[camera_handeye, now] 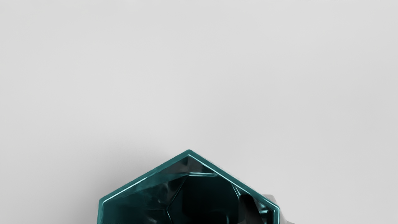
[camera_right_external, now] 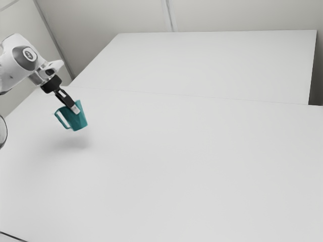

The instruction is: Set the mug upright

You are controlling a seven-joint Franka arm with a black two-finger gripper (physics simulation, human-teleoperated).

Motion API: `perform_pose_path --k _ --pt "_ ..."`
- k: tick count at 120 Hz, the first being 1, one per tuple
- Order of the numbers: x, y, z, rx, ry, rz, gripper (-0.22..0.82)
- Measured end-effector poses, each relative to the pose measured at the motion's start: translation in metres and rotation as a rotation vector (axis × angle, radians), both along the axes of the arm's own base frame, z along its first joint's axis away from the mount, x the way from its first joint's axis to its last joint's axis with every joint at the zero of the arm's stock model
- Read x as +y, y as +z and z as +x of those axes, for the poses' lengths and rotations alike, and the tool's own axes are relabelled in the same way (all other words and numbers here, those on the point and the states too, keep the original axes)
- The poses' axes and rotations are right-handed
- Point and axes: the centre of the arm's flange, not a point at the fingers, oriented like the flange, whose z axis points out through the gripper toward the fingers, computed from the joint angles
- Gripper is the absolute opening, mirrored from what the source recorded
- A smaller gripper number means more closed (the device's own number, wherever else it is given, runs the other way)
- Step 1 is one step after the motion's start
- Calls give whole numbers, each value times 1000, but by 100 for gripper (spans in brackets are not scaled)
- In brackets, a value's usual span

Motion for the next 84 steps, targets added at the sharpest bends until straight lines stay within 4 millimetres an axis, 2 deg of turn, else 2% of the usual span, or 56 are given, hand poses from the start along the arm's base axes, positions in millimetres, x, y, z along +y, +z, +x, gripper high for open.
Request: perform_pose_path --k 14,25,41,63,84 --pt "-48 -3 21 -12 -42 84 -18" --pt "-77 -10 32 -20 -59 148 -18" --pt "-102 -32 30 -19 -51 209 -18" --pt "-164 -51 32 -59 -111 338 -18" --pt "-191 -61 29 -118 -124 443 -18"
